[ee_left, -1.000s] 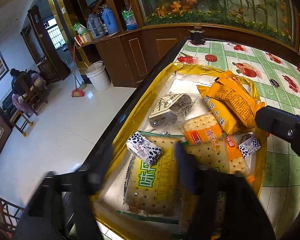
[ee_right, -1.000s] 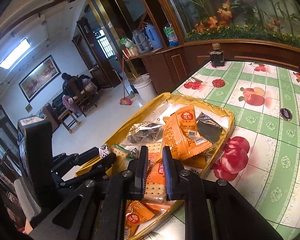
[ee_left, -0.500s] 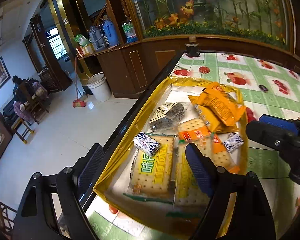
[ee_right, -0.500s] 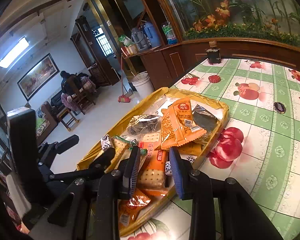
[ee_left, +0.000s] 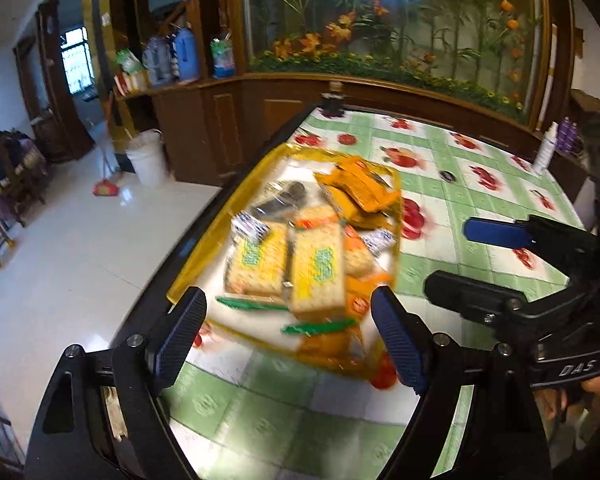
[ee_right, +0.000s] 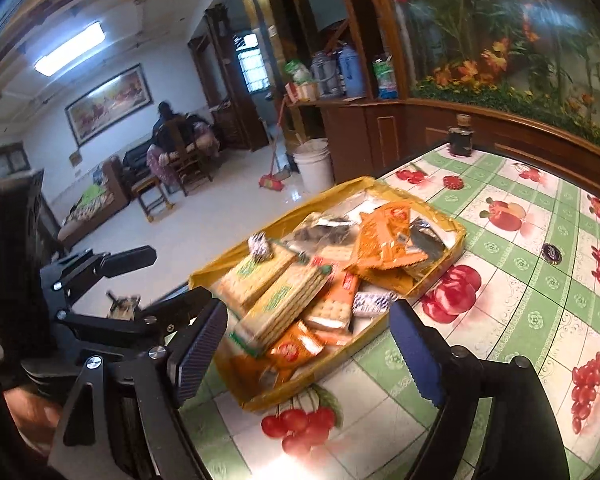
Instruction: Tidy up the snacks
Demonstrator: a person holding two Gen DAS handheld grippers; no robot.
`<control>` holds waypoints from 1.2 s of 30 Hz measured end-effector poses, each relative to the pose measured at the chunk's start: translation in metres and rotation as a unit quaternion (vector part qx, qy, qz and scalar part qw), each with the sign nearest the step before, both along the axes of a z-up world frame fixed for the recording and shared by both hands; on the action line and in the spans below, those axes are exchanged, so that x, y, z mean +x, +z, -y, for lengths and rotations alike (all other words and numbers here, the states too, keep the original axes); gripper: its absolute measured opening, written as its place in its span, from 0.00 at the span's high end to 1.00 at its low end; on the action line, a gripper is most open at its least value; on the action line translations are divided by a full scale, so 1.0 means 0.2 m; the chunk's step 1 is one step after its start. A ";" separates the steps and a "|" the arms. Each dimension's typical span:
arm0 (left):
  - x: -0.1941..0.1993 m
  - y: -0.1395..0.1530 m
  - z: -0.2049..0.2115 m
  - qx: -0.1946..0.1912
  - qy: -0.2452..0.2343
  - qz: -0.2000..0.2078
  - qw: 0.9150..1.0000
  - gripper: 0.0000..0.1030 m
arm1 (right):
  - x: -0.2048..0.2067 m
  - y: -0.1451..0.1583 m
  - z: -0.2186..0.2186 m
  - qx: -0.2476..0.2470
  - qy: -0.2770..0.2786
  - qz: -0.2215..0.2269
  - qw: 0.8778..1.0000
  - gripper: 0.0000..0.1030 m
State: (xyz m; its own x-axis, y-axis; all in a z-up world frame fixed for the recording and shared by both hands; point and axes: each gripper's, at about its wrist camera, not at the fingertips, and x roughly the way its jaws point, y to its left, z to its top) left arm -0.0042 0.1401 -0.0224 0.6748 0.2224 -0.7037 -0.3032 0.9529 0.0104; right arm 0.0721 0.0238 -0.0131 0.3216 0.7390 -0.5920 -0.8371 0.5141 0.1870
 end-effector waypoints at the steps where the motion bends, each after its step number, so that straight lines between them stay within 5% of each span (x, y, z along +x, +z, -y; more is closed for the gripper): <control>1: -0.01 0.00 0.01 -0.005 -0.007 -0.005 1.000 0.17 | -0.02 -0.01 0.01 -0.008 0.008 0.002 1.000 0.17; 11: -0.10 -0.01 0.14 -0.033 -0.087 -0.034 0.995 0.17 | -0.05 -0.04 0.16 -0.038 0.005 -0.001 0.999 0.17; 36: -0.29 0.04 0.25 0.002 -0.084 -0.035 0.996 0.17 | -0.18 -0.06 0.14 -0.138 0.080 0.064 0.985 0.16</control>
State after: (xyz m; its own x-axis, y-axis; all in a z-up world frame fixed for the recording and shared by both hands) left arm -0.0628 0.0900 -0.0135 0.6517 0.1131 -0.7500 -0.1379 0.9900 0.0295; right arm 0.0366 -0.0047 -0.0256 0.2994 0.6034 -0.7391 -0.9190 0.3905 -0.0535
